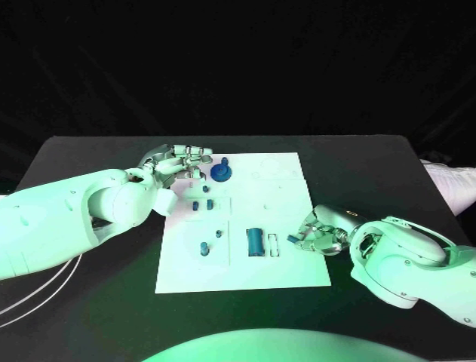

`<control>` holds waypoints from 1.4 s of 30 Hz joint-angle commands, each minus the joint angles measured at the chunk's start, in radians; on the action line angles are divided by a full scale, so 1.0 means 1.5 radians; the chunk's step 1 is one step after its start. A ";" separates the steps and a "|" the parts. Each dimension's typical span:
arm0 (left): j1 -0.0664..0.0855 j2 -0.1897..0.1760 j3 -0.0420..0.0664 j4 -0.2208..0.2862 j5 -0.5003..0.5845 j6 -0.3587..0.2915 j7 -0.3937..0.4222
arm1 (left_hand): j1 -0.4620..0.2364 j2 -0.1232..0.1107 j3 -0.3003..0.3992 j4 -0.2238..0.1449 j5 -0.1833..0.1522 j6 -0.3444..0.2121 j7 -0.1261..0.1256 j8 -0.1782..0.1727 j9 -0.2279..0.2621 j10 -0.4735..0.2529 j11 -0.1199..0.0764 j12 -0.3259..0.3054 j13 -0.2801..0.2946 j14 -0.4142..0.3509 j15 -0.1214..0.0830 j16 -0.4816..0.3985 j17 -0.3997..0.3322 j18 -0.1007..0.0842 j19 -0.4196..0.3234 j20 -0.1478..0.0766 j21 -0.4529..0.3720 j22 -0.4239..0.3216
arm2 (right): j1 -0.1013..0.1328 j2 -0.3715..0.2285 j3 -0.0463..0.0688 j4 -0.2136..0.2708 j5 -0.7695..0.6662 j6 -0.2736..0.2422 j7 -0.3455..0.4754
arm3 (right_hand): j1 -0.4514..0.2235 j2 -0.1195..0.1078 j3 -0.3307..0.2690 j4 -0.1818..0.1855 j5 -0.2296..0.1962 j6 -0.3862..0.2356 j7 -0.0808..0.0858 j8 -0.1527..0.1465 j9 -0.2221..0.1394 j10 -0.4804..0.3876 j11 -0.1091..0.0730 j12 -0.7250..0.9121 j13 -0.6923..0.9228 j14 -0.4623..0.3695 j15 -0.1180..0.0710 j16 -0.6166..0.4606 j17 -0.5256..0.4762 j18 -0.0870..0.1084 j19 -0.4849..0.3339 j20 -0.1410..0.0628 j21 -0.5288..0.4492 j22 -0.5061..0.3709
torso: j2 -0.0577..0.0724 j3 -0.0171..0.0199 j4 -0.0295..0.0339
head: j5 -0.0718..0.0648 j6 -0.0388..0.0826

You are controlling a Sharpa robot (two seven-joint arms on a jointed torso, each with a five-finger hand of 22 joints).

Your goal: Assemble the parts on the task board

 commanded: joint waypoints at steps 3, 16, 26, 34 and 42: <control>0.000 0.001 0.000 0.002 -0.002 0.008 0.007 | 0.002 0.000 -0.001 -0.002 0.003 -0.004 0.020 0.003 0.001 -0.004 0.000 0.002 -0.001 -0.004 -0.002 0.003 -0.001 0.008 -0.003 0.003 0.001 0.001 | 0.001 0.007 0.000 0.005 0.079 -0.028 0.028 | -0.032 -0.009 -0.003 0.017 0.003 0.007 0.001 -0.002 0.002 0.005 -0.001 0.006 -0.029 0.064 0.000 0.005 0.139 -0.006 0.003 0.001 0.004 0.004 | 0.000 -0.0002 0.0009 | 0.000 0.000; 0.000 0.002 0.000 0.003 -0.002 0.008 0.008 | 0.002 0.000 -0.001 -0.002 0.003 -0.004 0.020 0.003 0.001 -0.004 0.000 0.002 -0.001 -0.004 -0.002 0.003 -0.001 0.008 -0.003 0.003 0.001 0.001 | 0.002 0.025 0.001 0.002 0.101 -0.020 0.041 | -0.066 -0.025 -0.026 0.042 0.070 0.015 -0.002 0.001 0.009 0.010 -0.003 0.014 -0.024 0.065 -0.002 0.007 0.142 -0.006 0.004 -0.002 0.006 0.007 | -0.001 -0.0007 -0.0008 | 0.000 0.000; 0.000 0.002 0.000 0.003 -0.002 0.010 0.008 | 0.003 0.000 0.000 -0.004 0.003 -0.005 0.020 0.004 0.001 -0.005 0.000 0.003 -0.001 -0.005 -0.002 0.003 -0.001 0.008 -0.004 0.003 0.002 0.001 | 0.002 0.045 0.001 -0.009 0.095 -0.005 0.025 | -0.078 -0.027 -0.040 0.055 0.085 0.015 -0.002 0.001 0.011 0.010 -0.003 0.013 -0.024 0.065 -0.002 0.006 0.141 -0.006 0.004 -0.002 0.005 0.006 | 0.000 -0.0009 0.0011 | 0.000 0.001; 0.000 0.002 0.000 0.004 -0.002 0.011 0.007 | 0.003 0.000 0.000 -0.004 0.003 -0.005 0.020 0.004 0.001 -0.005 0.000 0.003 -0.001 -0.005 -0.002 0.003 -0.001 0.008 -0.004 0.003 0.002 0.001 | 0.001 0.059 0.001 -0.015 0.089 0.009 0.012 | -0.086 -0.025 -0.051 0.066 0.096 0.017 -0.002 0.001 0.014 0.010 -0.003 0.013 -0.023 0.064 -0.002 0.005 0.140 -0.006 0.004 -0.002 0.005 0.006 | 0.000 -0.0004 -0.0009 | 0.001 -0.001; 0.000 0.002 0.000 0.004 -0.002 0.011 0.006 | 0.002 0.000 0.000 -0.003 0.003 -0.005 0.020 0.005 0.001 -0.005 0.000 0.004 -0.001 -0.005 -0.002 0.003 -0.001 0.008 -0.004 0.003 0.002 0.001 | 0.001 0.063 0.001 -0.017 0.087 0.017 0.000 | -0.113 -0.026 -0.087 0.099 0.128 0.022 -0.004 0.006 0.021 0.008 -0.005 0.005 -0.028 0.064 -0.004 0.004 0.138 -0.006 0.003 -0.003 0.004 0.004 | 0.000 -0.0002 -0.0006 | 0.000 -0.003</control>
